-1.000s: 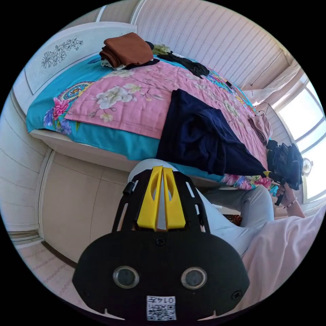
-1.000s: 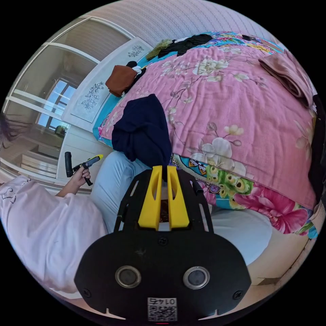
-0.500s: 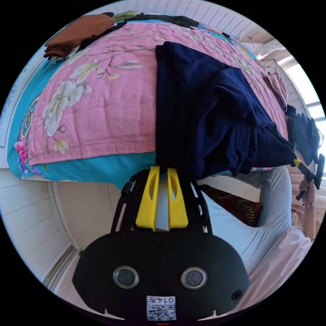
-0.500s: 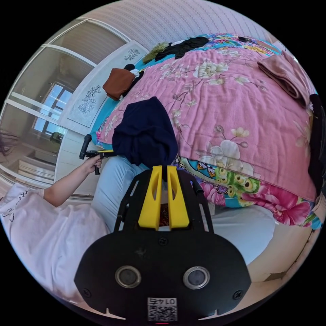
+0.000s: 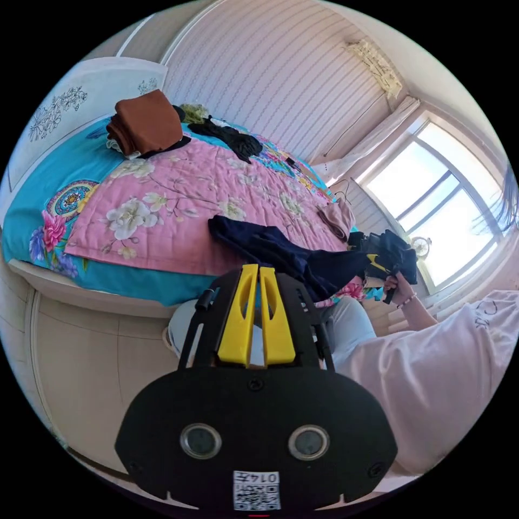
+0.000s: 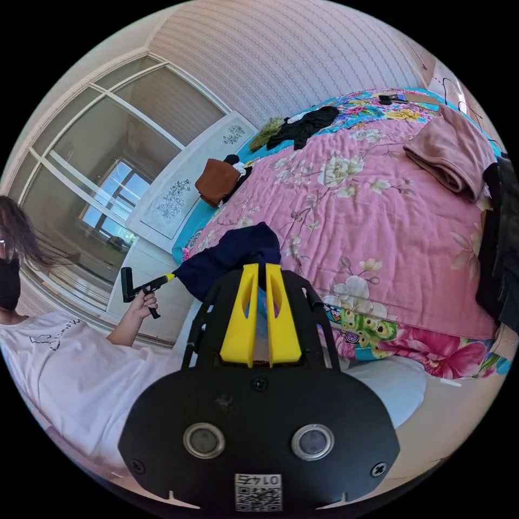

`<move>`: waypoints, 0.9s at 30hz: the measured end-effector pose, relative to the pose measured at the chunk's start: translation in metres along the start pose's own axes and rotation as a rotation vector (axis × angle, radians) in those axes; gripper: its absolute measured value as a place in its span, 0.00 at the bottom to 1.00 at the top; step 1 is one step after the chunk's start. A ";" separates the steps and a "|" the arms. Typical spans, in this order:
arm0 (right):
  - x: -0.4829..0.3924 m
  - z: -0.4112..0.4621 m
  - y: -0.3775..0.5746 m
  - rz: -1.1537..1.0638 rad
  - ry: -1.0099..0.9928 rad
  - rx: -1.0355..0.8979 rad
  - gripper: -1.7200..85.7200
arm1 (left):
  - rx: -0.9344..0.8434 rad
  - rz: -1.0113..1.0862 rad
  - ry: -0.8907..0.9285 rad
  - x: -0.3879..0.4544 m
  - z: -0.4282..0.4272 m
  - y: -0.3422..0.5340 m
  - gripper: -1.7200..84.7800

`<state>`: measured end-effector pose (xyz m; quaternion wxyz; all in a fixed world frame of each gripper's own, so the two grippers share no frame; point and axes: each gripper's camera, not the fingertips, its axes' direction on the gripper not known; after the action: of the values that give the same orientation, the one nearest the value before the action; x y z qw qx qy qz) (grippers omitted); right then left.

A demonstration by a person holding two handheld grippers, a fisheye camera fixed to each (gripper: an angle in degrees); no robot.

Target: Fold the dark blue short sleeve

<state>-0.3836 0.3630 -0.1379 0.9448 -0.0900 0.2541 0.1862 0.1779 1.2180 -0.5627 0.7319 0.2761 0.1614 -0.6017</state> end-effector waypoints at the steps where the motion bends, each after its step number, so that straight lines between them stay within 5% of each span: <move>1: 0.003 -0.014 0.006 -0.002 -0.029 0.029 0.03 | 0.044 0.008 0.045 0.007 -0.021 0.001 0.01; 16: -0.002 -0.146 0.022 -0.188 -0.273 0.304 0.03 | 0.446 0.121 0.344 0.076 -0.204 -0.064 0.01; 22: -0.013 -0.145 -0.087 -0.330 -0.140 0.250 0.03 | 0.417 0.269 0.159 0.119 -0.189 -0.215 0.01; 27: -0.023 -0.187 -0.232 -0.172 -0.301 0.377 0.03 | 0.618 0.280 0.059 0.189 -0.243 -0.363 0.01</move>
<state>-0.3928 0.0944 -0.2684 0.9844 0.0953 0.1323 0.0656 -0.1089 1.1690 -0.9402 0.6841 0.5216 -0.0471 -0.5076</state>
